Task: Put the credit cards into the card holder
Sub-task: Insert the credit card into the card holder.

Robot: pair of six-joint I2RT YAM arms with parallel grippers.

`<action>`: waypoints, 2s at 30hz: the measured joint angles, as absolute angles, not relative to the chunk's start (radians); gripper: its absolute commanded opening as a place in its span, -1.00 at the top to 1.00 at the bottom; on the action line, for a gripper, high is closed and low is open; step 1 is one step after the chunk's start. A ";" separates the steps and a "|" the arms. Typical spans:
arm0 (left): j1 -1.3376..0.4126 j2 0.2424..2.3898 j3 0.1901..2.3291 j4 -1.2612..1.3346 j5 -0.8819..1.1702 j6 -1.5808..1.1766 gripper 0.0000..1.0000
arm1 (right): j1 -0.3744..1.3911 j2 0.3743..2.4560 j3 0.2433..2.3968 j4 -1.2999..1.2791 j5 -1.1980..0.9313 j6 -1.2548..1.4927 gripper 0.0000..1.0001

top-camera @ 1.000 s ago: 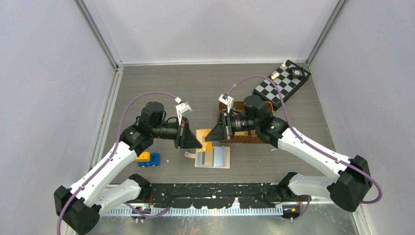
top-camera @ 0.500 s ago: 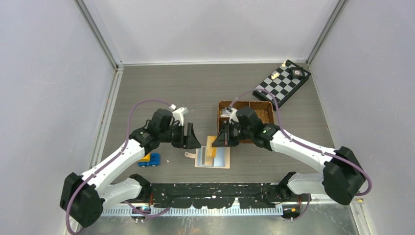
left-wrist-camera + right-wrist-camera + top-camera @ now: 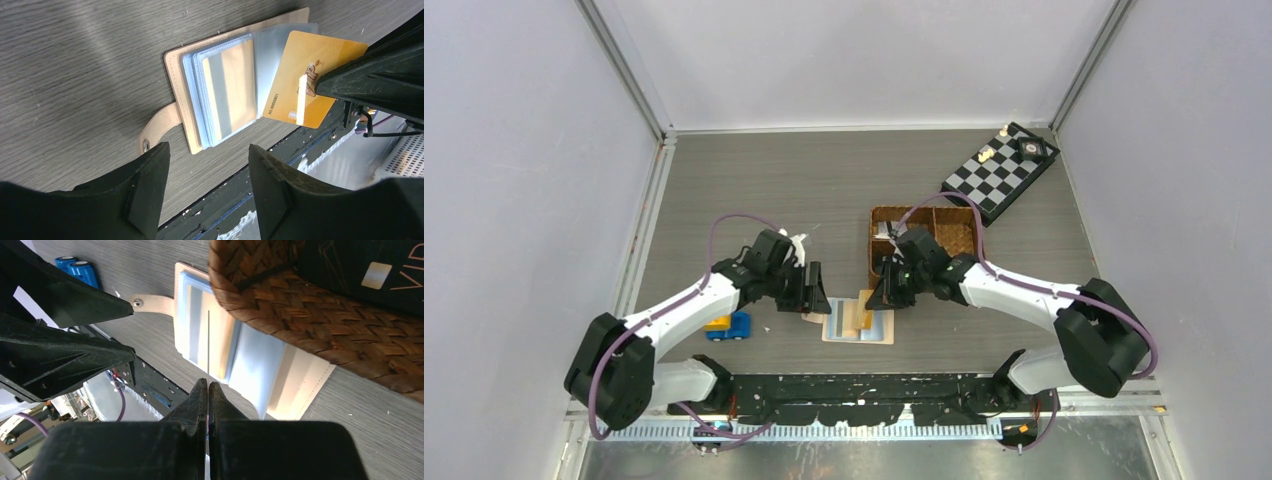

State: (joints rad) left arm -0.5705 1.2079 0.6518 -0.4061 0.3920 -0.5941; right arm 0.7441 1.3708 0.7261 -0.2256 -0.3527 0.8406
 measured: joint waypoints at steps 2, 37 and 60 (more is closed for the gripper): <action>-0.575 1.231 0.651 -0.400 0.392 -0.594 -0.17 | 0.744 1.388 0.726 -0.226 -0.348 0.842 0.99; -0.622 1.388 0.650 -0.355 0.369 -0.586 -0.04 | 0.744 1.451 0.690 -0.182 -0.343 0.881 0.99; -0.622 1.418 0.651 -0.351 0.347 -0.567 0.46 | 0.744 1.484 0.676 -0.106 -0.374 0.900 0.99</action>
